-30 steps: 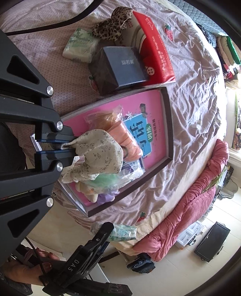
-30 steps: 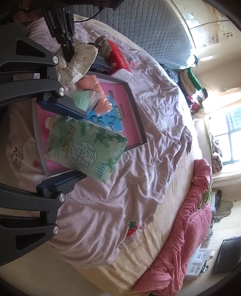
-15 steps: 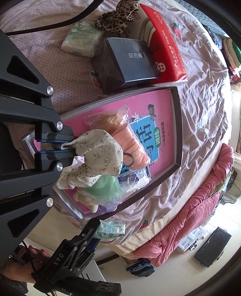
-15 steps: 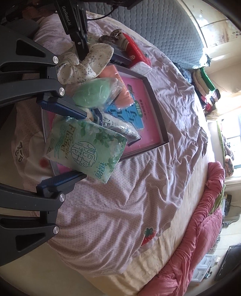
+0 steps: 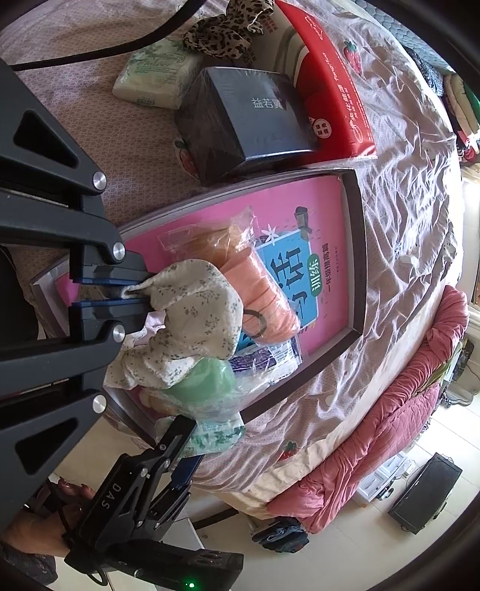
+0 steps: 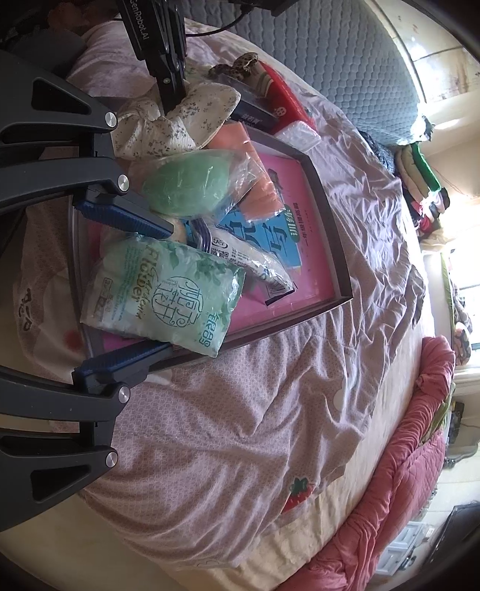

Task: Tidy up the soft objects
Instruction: 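Set both items into the pink tray and open both tools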

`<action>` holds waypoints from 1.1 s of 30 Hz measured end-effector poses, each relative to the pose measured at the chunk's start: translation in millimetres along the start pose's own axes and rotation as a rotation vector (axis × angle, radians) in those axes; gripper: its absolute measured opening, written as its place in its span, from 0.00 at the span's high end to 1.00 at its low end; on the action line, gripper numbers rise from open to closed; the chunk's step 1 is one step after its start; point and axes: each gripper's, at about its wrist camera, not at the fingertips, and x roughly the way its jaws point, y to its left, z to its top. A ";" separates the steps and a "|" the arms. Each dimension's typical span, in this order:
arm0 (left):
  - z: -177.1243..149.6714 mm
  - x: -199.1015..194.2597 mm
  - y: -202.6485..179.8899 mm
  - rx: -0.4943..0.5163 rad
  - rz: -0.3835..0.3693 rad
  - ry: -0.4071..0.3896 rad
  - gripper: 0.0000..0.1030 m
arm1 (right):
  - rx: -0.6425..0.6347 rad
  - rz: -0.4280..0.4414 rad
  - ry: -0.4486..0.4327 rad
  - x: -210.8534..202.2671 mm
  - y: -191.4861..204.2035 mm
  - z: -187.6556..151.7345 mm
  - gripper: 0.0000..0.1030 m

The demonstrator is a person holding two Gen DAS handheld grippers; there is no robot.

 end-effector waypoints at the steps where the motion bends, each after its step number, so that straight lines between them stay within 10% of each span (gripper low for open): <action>1: 0.8 0.3 0.2 0.000 -0.001 0.000 0.95 | 0.000 0.001 -0.004 0.6 -0.2 0.6 0.43; 33: 6.0 1.4 0.4 0.005 -0.001 0.016 0.94 | -0.019 0.028 -0.068 7.3 1.5 11.9 0.41</action>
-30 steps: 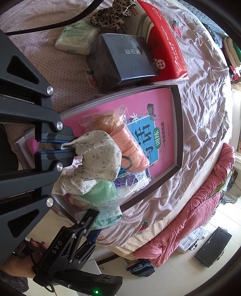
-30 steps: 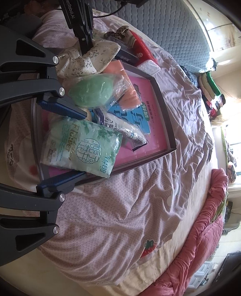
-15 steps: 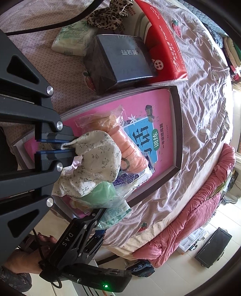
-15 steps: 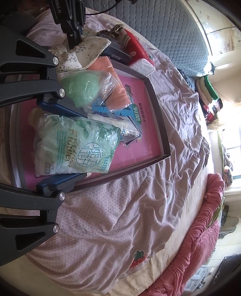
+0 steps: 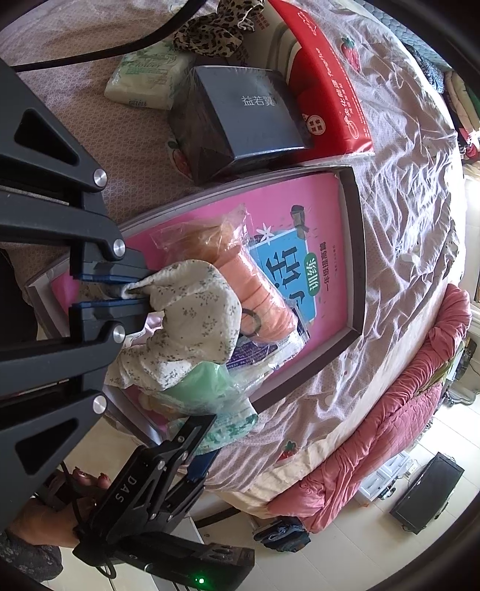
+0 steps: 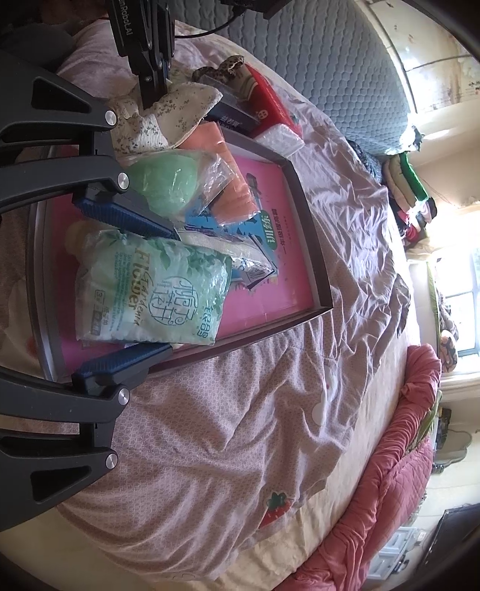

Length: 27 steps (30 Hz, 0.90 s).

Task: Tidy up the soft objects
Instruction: 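Set both items into the pink tray and open both tools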

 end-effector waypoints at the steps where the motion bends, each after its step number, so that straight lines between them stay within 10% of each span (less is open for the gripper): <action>1: -0.1 0.1 0.1 -0.003 -0.001 0.002 0.93 | -0.001 -0.001 0.001 -0.4 -0.4 -0.4 0.40; 27: -10.5 -3.7 7.8 0.017 0.053 0.055 0.56 | 0.036 0.001 -0.029 -25.4 2.5 8.2 0.29</action>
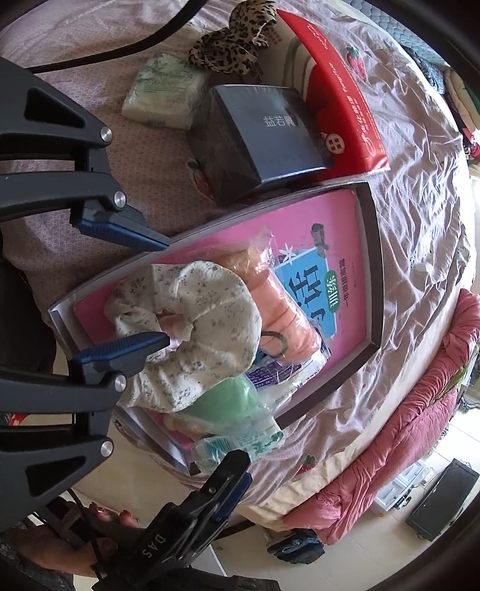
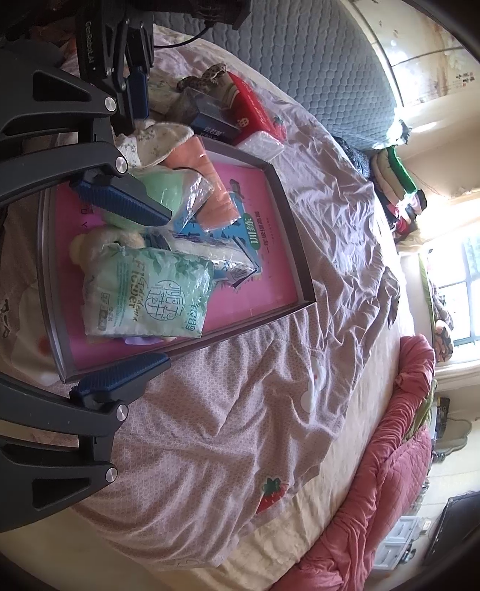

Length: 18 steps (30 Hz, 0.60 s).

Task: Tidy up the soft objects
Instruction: 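Set both items into the pink tray and open both tools, then withdraw both open tools toward the leopard scrunchie and tissue packet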

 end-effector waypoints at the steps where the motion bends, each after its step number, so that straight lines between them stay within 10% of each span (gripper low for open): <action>1: -0.9 -2.0 -0.1 0.003 -0.004 -0.006 0.54 | -0.005 0.000 -0.002 -1.4 1.6 0.5 0.29; 18: -4.8 -47.2 -10.2 0.058 0.057 -0.130 0.34 | -0.031 -0.035 -0.067 -33.6 20.0 7.3 0.26</action>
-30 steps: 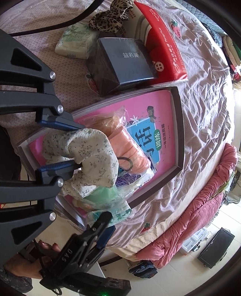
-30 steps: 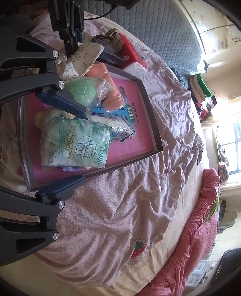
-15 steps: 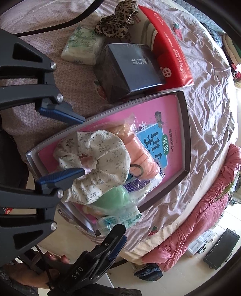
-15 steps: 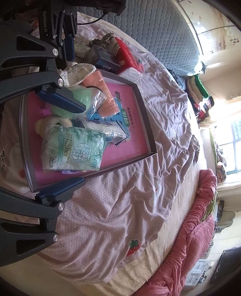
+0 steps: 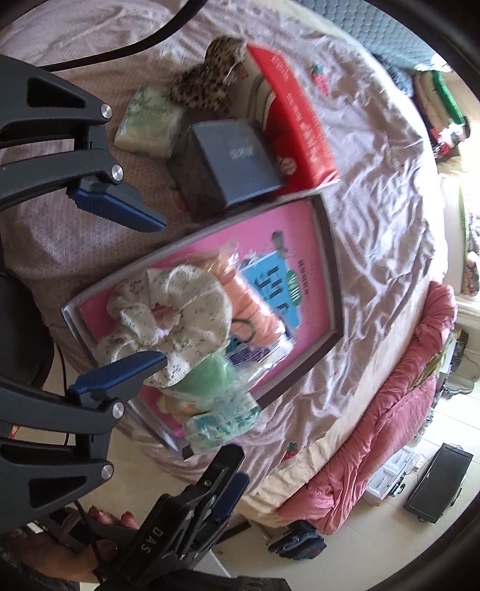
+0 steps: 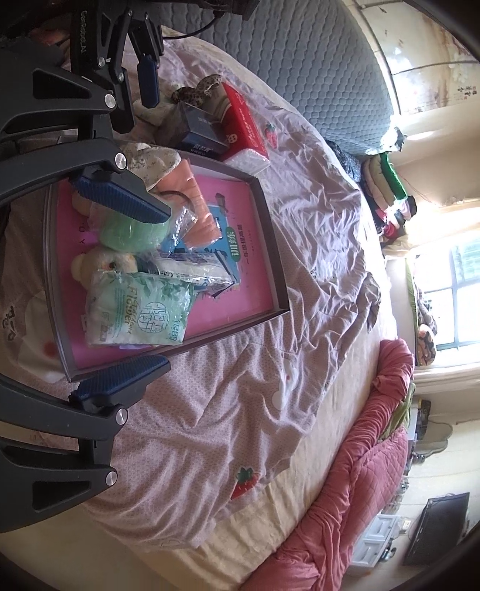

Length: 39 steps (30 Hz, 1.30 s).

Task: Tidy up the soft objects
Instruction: 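Withdraw both open tools toward the leopard scrunchie and tissue packet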

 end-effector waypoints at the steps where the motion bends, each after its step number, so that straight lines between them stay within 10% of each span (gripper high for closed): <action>1: -0.3 -3.4 0.0 0.003 0.005 -0.009 0.32 | 0.002 -0.001 -0.005 -2.5 0.5 0.8 0.26; 39: -25.8 -87.4 48.6 -0.071 0.090 -0.137 0.26 | -0.164 0.088 -0.107 -59.2 106.2 15.1 0.21</action>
